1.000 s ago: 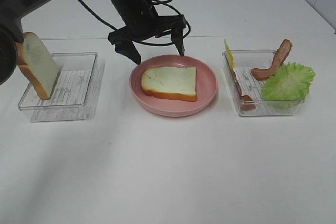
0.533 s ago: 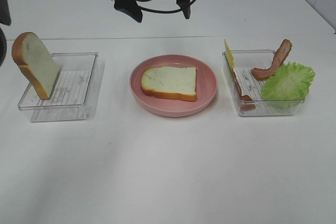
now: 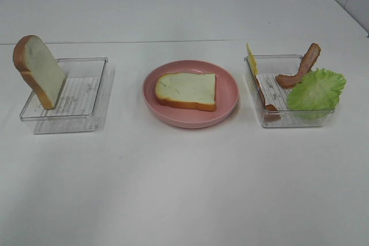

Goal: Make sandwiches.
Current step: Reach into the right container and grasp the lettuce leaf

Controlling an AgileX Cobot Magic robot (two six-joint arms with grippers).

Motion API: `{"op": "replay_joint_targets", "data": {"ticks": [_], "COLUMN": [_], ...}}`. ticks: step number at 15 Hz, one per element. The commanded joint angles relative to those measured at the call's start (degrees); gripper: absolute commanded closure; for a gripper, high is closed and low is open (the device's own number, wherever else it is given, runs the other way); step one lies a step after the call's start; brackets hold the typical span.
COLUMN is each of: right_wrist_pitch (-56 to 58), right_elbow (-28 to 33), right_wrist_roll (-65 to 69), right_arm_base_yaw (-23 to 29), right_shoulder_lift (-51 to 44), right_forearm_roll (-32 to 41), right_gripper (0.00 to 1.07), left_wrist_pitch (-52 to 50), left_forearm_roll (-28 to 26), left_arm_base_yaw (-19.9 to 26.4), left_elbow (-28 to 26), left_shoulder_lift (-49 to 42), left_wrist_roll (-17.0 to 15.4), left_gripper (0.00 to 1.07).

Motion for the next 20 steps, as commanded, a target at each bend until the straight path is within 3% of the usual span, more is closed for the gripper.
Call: {"op": "replay_joint_targets", "data": {"ticks": [1, 3, 6, 8, 10, 12, 15, 17, 20], "right_wrist_pitch": [-0.57, -0.57, -0.57, -0.57, -0.57, -0.57, -0.57, -0.57, -0.57], "right_elbow": [0.17, 0.17, 0.17, 0.17, 0.17, 0.17, 0.17, 0.17, 0.17], "right_wrist_roll": [-0.63, -0.63, -0.63, -0.63, -0.63, -0.63, -0.63, -0.63, -0.63], "right_arm_base_yaw": [-0.34, -0.34, -0.34, -0.34, -0.34, -0.34, -0.34, -0.34, -0.34], "right_shoulder_lift": [-1.66, -1.66, -1.66, -1.66, -1.66, -1.66, -1.66, -1.66, -1.66], "right_forearm_roll": [0.0, 0.0, 0.0, 0.0, 0.0, 0.0, 0.0, 0.0, 0.0], "right_gripper": [0.08, 0.08, 0.08, 0.08, 0.08, 0.08, 0.08, 0.08, 0.08], "left_wrist_pitch": [5.9, 5.9, 5.84, 5.84, 5.61, 4.13, 0.63, 0.11, -3.78], "left_forearm_roll": [2.18, 2.12, 2.18, 2.18, 2.18, 2.18, 2.18, 2.46, 2.86], "left_arm_base_yaw": [1.55, 3.95, 10.83, 13.46, 16.73, 17.93, 18.45, 18.45, 18.45], "left_elbow": [12.15, 17.88, 32.14, 37.64, 46.98, 52.71, 65.37, 70.42, 82.39], "left_shoulder_lift": [-11.34, -16.84, -29.11, -33.75, -42.17, -47.78, -60.79, -66.29, -80.73], "left_wrist_roll": [1.26, 1.2, 2.52, 2.41, 2.23, 1.66, -1.78, -1.89, -1.89], "left_gripper": [0.06, 0.06, 0.06, 0.06, 0.06, 0.06, 0.06, 0.06, 0.06]}}
